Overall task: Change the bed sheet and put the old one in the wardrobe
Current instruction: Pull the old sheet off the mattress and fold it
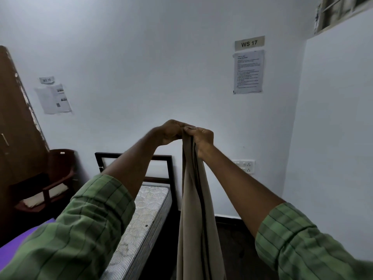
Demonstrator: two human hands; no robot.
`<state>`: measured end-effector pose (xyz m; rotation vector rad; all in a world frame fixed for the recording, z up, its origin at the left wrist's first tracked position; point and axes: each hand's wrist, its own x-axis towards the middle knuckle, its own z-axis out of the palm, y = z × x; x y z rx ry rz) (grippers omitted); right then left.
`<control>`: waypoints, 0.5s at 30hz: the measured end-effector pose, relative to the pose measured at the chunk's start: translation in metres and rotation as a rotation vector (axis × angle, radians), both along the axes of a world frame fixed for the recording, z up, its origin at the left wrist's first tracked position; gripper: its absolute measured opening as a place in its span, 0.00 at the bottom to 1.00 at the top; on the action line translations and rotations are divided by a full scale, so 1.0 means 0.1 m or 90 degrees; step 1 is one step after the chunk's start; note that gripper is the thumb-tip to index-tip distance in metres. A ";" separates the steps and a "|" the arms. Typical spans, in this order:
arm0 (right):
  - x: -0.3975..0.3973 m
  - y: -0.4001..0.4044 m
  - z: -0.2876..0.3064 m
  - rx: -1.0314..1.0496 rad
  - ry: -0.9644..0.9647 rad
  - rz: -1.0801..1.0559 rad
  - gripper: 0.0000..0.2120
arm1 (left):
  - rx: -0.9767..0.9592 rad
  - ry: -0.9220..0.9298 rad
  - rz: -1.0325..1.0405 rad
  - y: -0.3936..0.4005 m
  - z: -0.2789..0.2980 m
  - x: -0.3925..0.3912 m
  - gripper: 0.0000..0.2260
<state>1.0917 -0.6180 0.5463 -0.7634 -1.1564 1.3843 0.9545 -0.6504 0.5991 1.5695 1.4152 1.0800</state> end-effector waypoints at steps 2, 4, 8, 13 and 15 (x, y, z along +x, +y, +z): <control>-0.07 -0.02 -0.03 0.004 -0.032 -0.046 0.08 | 0.002 -0.032 0.010 -0.01 -0.02 0.02 0.23; -0.08 0.01 -0.04 0.002 -0.063 -0.074 0.10 | -0.007 -0.103 0.015 -0.01 -0.02 0.02 0.20; -0.10 0.01 -0.05 -0.008 -0.093 -0.098 0.11 | 0.000 -0.055 0.039 0.02 -0.04 -0.02 0.13; 0.11 0.10 -0.08 0.027 -0.120 0.112 0.24 | 0.012 0.099 0.040 0.07 0.00 -0.11 0.13; 0.21 0.11 -0.07 0.042 -0.169 0.248 0.24 | 0.049 0.161 0.034 0.06 0.02 -0.16 0.15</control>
